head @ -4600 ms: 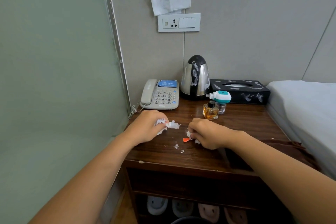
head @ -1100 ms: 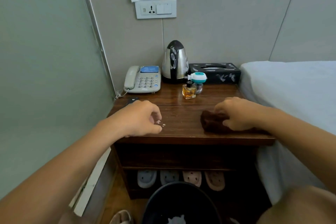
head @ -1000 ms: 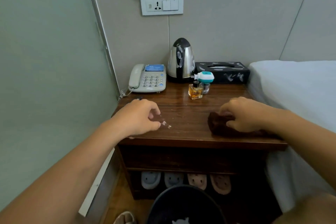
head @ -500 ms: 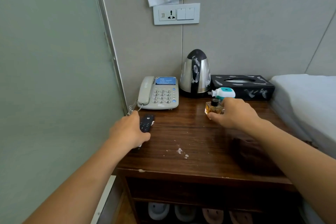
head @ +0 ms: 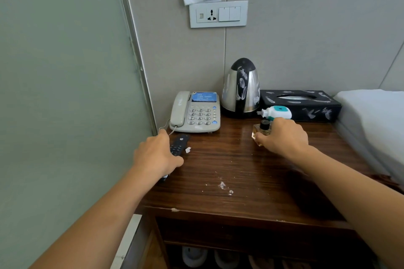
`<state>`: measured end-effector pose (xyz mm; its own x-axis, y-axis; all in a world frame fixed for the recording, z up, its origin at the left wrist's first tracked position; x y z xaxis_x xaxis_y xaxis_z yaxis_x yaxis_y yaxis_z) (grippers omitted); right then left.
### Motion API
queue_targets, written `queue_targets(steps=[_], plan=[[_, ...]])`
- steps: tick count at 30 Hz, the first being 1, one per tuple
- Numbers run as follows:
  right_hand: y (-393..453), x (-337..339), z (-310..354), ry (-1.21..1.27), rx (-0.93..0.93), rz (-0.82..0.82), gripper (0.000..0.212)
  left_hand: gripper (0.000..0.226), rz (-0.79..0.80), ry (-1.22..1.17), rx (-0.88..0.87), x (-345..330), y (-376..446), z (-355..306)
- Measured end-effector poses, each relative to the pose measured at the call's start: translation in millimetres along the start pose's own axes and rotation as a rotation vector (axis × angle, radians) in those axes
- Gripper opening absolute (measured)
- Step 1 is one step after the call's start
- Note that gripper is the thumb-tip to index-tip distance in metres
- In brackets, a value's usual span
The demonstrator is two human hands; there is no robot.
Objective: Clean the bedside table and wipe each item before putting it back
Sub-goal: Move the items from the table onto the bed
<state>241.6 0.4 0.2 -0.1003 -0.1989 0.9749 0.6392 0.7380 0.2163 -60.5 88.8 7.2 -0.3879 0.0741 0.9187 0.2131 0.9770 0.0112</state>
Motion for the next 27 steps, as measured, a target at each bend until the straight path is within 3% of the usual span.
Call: queue_targets(steps=[4,6,8,10,12,13,19,27], plan=[[-6.3,4.9,0.2,-0.041,0.000,0.023,0.053,0.076,-0.024,0.045,-0.012,-0.6,-3.8,-0.1],[-16.2,13.5,11.5,-0.081,0.072,-0.138,0.054,0.075,-0.025,0.062,-0.013,-2.4,-5.5,-0.7],[-31.2,24.7,37.9,-0.006,0.320,-0.283,0.039,0.074,-0.024,0.065,-0.007,-4.1,-6.8,-0.8],[-42.8,27.8,72.3,0.132,0.625,-0.143,0.020,0.073,-0.028,0.058,-0.006,-5.1,-7.3,-0.5],[-48.1,20.7,104.2,0.178,0.783,0.084,0.018,0.071,-0.032,0.059,-0.013,-4.7,-8.2,0.1],[-46.6,16.1,117.8,0.164,0.824,0.113,0.021,0.069,-0.038,0.061,-0.021,-3.8,-9.0,0.5],[-28.8,-6.6,168.1,0.083,0.889,0.148,0.027,0.056,-0.107,-0.016,-0.123,2.0,-12.1,6.0],[-17.2,-20.0,178.5,0.061,0.873,0.184,0.008,0.058,-0.152,-0.099,-0.208,2.9,-11.0,11.1]])
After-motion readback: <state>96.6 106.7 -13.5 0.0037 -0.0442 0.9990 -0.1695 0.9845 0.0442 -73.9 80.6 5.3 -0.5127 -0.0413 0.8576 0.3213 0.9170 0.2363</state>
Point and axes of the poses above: each hand's wrist, its own y-axis towards the middle knuckle, its own x-axis out of the back of the hand, z = x × y, the point moved 3 cm from there along y, towards the middle knuckle, and after that the axes turned 12 degrees about -y, right-handed, at the moved point
